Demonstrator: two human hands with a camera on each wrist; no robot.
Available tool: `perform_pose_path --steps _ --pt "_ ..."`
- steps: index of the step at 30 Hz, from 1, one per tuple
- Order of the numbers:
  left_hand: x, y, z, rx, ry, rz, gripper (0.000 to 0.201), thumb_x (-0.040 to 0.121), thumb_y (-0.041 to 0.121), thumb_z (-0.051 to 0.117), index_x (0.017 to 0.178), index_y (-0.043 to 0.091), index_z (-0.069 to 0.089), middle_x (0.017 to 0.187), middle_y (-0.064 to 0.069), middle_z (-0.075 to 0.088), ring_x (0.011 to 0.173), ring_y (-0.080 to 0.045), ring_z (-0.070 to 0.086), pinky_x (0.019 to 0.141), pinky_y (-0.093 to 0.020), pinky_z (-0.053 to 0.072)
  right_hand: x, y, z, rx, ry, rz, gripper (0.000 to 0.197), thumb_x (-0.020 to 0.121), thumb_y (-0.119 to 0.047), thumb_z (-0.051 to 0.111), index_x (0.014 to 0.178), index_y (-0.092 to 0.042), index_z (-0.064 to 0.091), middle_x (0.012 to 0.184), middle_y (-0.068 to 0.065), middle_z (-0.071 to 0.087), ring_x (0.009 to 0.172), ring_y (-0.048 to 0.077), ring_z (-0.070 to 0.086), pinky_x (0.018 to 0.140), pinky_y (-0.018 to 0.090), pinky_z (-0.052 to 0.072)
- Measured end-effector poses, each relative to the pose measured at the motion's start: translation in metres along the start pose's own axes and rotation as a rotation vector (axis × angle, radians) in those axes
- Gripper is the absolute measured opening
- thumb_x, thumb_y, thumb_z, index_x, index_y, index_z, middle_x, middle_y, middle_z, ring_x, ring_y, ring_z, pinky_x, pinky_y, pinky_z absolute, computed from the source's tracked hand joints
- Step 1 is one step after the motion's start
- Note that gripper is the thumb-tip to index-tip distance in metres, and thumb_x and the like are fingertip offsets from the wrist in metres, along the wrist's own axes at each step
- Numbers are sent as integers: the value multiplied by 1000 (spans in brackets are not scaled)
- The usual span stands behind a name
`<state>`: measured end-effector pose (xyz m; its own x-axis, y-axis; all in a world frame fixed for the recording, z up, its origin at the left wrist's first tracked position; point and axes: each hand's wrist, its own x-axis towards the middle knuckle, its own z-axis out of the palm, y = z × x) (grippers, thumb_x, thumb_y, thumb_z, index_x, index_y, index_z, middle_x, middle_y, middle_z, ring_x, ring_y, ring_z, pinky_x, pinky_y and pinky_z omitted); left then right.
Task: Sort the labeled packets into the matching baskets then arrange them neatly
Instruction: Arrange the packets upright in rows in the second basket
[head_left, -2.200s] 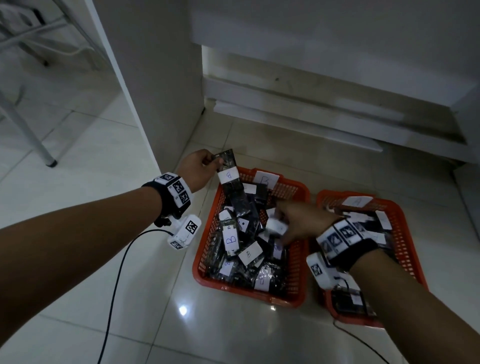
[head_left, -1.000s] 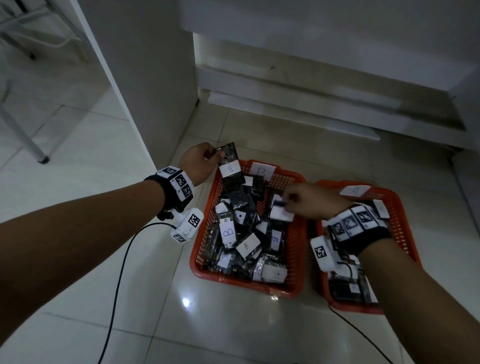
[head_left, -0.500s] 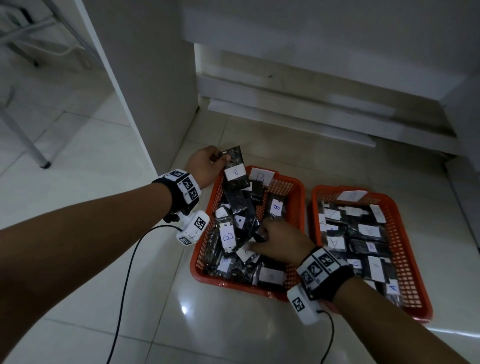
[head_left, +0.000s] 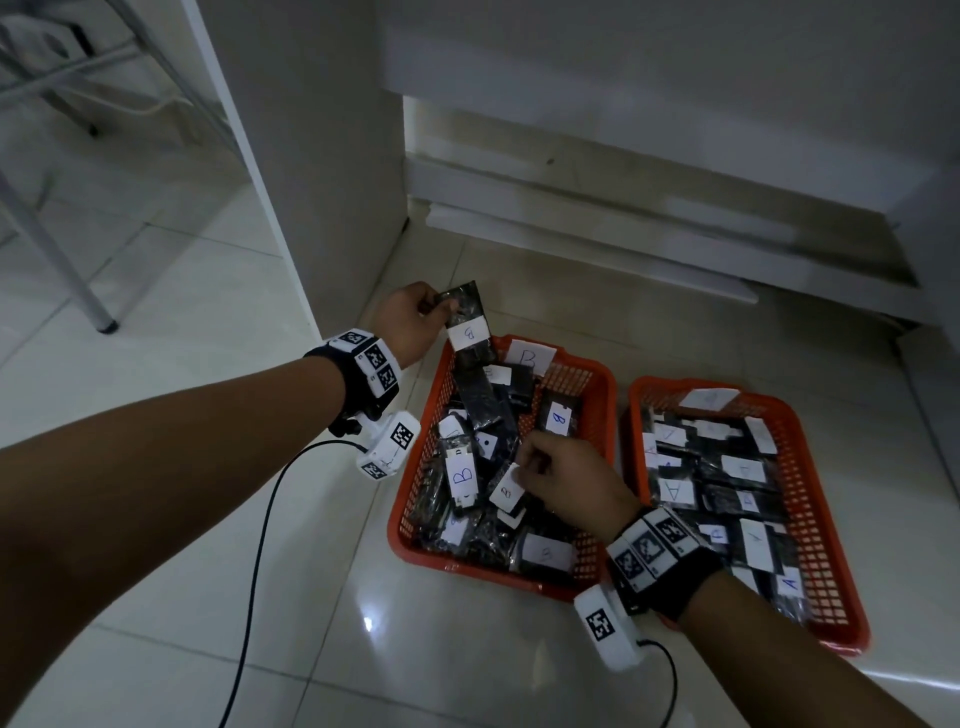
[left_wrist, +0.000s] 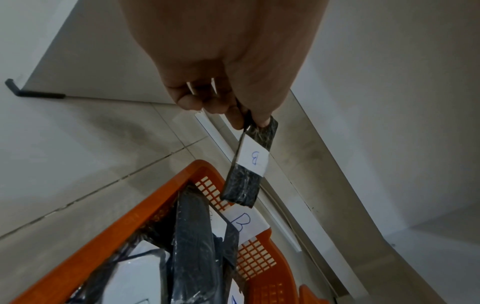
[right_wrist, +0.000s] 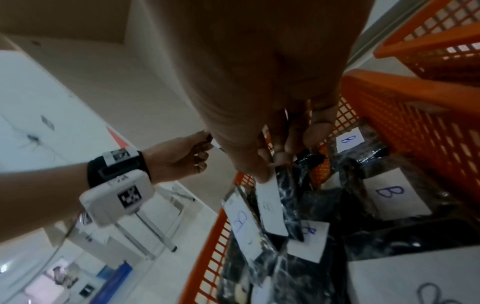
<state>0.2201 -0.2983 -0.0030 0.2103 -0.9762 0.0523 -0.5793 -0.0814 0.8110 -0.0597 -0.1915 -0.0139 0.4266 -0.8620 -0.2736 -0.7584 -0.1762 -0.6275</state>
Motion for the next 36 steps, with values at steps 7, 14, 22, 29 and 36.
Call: perform_pose_path --steps 7,14,22,29,36 --pt "4 1 -3 -58 79 -47 24 100 33 64 87 14 59 77 4 60 75 -19 57 64 -28 37 -7 -14 14 263 -183 21 9 94 -31 79 94 -22 78 90 -6 78 85 6 73 83 33 61" --pt "1 -6 -18 -94 138 -113 22 101 30 62 95 9 61 81 2 59 69 -9 52 63 -27 37 50 -12 -11 212 145 223 20 95 -41 74 101 -23 71 91 -5 75 85 14 72 73 29 59" --pt "-2 -15 -29 -41 158 -141 24 101 37 61 90 15 60 82 0 63 78 -20 58 68 -28 39 142 23 -11 165 166 441 47 91 -45 76 119 -7 74 114 11 77 104 29 73 94 37 58" --pt "-2 -26 -34 -27 186 -155 27 100 40 61 93 14 62 86 -1 65 82 -22 61 70 -31 45 141 25 -15 619 153 600 12 95 -26 72 94 -14 74 89 7 72 74 23 64 66 33 52" --pt "3 -21 -15 -39 153 -131 28 102 38 60 92 12 59 77 7 57 73 -15 54 59 -26 35 92 37 -55 658 245 508 9 95 -14 74 97 -6 72 75 10 69 55 15 60 52 29 50"
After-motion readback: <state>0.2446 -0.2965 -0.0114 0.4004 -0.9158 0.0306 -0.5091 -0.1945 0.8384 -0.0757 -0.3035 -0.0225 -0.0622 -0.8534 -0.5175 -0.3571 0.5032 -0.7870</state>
